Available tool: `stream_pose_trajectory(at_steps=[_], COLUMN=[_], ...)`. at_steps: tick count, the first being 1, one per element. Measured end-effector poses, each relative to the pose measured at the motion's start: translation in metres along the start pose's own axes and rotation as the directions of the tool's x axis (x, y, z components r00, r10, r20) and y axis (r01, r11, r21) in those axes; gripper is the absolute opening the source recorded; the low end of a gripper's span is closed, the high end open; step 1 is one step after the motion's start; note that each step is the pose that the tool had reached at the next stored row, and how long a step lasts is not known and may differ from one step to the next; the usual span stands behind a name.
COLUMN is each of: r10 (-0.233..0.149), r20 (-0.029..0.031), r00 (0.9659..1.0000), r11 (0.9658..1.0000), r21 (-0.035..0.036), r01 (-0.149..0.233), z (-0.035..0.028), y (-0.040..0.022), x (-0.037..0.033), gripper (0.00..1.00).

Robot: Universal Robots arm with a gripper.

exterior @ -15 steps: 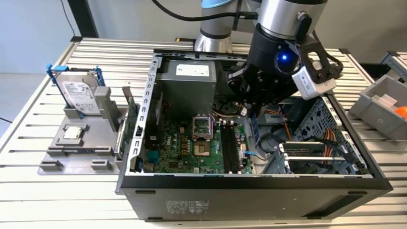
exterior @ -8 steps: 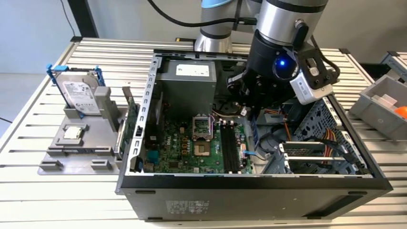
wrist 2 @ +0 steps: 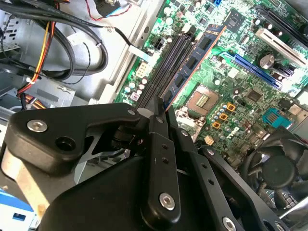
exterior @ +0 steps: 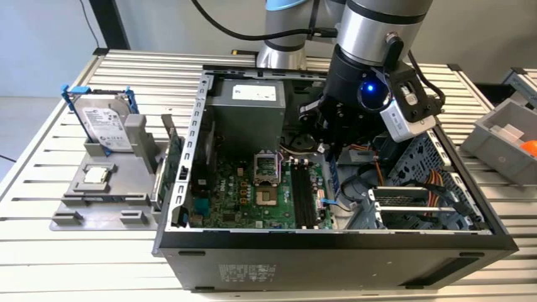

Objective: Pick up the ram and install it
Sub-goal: 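Insert the ram into the slot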

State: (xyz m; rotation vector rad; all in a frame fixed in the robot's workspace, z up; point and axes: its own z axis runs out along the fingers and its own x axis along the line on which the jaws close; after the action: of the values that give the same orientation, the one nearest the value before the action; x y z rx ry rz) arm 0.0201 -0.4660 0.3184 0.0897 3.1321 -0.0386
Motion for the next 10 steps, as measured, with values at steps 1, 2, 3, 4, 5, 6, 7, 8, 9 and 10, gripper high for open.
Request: stream_pose_trajectory(at_steps=[1, 2, 3, 4, 5, 6, 7, 8, 9, 10], r10=[0.000, 0.000, 0.000, 0.000, 0.000, 0.000, 0.000, 0.000, 0.000, 0.000], r20=[0.0000, 0.0000, 0.0000, 0.0001, 0.0001, 0.0000, 0.0001, 0.0001, 0.0001, 0.0001], r00=[1.0000, 1.0000, 1.0000, 1.0000, 1.0000, 1.0000, 1.0000, 1.0000, 1.0000, 1.0000], r11=[1.0000, 1.0000, 1.0000, 1.0000, 1.0000, 1.0000, 1.0000, 1.0000, 1.0000, 1.0000], r21=[0.0001, 0.0000, -0.0001, -0.0004, -0.0005, -0.0002, -0.0001, -0.0003, -0.0002, -0.0001], r01=[0.000, 0.000, 0.000, 0.000, 0.000, 0.000, 0.000, 0.000, 0.000, 0.000], z=[0.0000, 0.0000, 0.0002, 0.0006, 0.0012, 0.0019, 0.0031, 0.0043, 0.0053, 0.0064], y=[0.0000, 0.0000, 0.0000, 0.0001, 0.0001, 0.0000, 0.0001, 0.0001, 0.0002, 0.0002], x=[0.0000, 0.0000, 0.0000, 0.0000, 0.0000, 0.0000, 0.0000, 0.0000, 0.0000, 0.0000], gripper=[0.00, 0.00, 0.00, 0.00, 0.00, 0.00, 0.00, 0.00, 0.00, 0.00])
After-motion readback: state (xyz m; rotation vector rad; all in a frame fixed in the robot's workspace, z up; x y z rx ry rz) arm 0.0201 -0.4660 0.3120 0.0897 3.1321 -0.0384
